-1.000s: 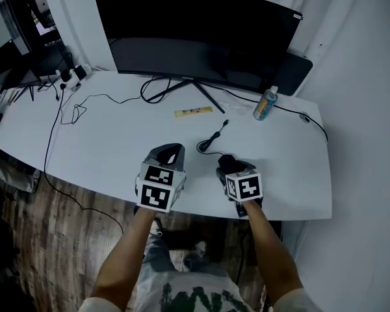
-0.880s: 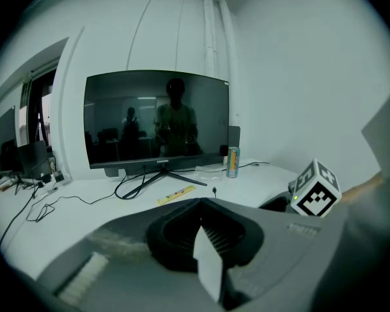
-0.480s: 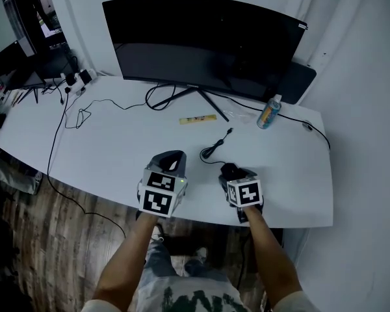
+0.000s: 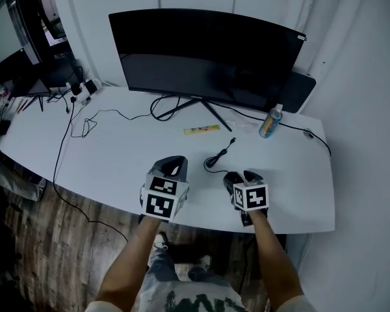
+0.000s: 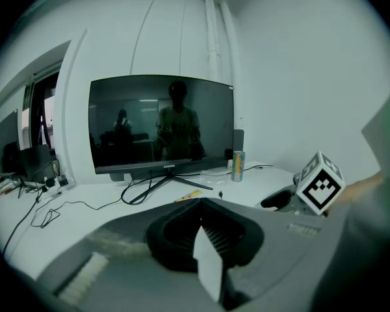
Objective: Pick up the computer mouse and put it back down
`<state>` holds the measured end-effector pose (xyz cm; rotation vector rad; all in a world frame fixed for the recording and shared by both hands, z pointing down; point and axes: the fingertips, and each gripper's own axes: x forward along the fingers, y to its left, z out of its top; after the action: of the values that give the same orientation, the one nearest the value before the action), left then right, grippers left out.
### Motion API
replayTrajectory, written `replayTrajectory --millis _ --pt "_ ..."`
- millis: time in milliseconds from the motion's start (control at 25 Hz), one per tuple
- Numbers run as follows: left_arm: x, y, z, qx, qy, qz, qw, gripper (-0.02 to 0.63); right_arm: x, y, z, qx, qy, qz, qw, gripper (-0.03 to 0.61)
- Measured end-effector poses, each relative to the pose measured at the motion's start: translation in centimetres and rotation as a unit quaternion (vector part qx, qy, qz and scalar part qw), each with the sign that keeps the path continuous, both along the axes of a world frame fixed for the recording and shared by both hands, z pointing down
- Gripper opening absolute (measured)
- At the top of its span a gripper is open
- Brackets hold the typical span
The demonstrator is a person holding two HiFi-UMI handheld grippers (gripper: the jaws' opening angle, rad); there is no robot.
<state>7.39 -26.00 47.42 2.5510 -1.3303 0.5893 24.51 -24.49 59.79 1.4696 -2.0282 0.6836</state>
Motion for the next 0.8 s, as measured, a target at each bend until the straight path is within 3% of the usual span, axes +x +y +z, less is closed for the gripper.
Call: replayTrajectory --millis 400,800 --pt "-0.6 -1.5 -3.6 0.017 0.011 0.006 0.9998 0.003 -1.0 -2.4 -8.7 0.078 -0.022 0.008 0.997 0.305" --pt "-2.3 -3.6 -6.2 0.031 0.022 0.010 0.9992 0.003 -3.2 -3.4 -16.9 0.151 -0.016 -0.003 0.988 0.207"
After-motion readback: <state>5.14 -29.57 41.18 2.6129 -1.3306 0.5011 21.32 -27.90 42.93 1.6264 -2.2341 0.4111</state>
